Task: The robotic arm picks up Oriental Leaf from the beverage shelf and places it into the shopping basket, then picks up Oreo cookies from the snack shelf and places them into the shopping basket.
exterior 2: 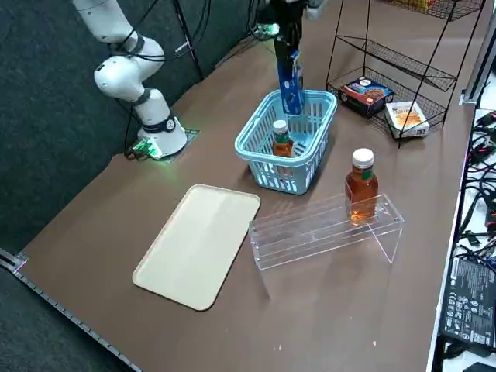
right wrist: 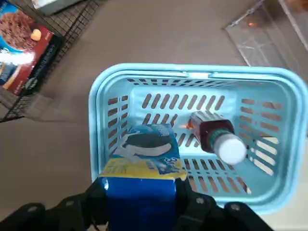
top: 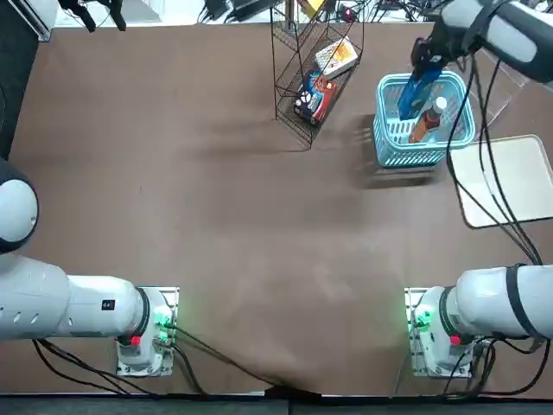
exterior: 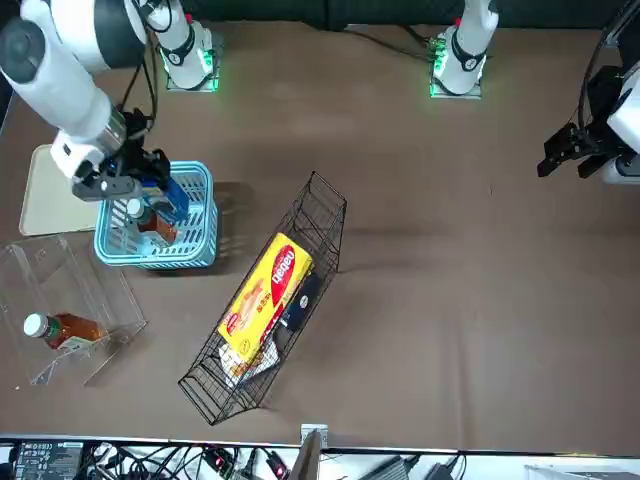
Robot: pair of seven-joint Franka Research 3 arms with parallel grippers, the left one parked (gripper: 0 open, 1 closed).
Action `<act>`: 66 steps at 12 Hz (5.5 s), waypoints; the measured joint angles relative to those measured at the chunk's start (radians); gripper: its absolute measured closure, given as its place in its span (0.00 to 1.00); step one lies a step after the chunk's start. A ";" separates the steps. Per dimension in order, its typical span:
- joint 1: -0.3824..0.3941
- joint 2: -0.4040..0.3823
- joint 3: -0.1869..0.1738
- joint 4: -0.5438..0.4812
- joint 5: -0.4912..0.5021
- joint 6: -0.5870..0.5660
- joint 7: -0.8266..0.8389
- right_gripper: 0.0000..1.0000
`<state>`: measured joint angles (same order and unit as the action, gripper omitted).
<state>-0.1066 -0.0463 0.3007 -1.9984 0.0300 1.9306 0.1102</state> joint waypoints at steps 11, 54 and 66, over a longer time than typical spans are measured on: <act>0.012 0.197 -0.001 -0.099 -0.081 0.263 0.004 0.44; 0.068 0.023 -0.275 0.344 -0.048 -0.352 -0.066 0.00; 0.072 0.029 -0.276 0.344 -0.048 -0.353 -0.066 0.00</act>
<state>-0.0347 -0.0169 0.0250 -1.6546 -0.0176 1.5773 0.0438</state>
